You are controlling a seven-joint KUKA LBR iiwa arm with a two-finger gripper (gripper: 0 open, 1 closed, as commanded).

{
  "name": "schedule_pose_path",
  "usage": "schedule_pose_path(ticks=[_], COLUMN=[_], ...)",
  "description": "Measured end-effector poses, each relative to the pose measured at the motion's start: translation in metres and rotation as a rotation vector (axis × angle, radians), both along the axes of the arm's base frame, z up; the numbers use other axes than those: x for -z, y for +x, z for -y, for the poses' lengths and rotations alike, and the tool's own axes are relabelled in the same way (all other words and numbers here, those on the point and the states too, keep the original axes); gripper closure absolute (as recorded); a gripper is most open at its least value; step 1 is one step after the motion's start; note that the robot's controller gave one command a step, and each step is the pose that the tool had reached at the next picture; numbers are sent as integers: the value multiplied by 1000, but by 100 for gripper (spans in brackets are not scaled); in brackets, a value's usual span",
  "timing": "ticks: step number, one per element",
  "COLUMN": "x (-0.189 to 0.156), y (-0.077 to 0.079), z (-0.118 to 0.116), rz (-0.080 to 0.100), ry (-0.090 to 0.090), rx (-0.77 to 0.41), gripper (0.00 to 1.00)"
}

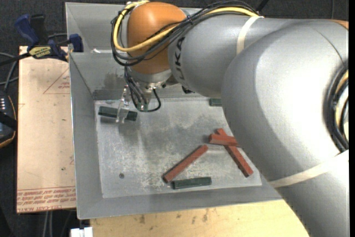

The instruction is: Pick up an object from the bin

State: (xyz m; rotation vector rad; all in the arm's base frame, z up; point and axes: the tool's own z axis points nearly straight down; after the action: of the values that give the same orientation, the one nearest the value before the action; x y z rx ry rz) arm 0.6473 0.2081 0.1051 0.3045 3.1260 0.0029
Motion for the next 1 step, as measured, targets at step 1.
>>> schedule_pose_path(ticks=[1], x=[-8], y=[1], z=[0], rz=[2], ry=[1], rx=[0], gripper=[100])
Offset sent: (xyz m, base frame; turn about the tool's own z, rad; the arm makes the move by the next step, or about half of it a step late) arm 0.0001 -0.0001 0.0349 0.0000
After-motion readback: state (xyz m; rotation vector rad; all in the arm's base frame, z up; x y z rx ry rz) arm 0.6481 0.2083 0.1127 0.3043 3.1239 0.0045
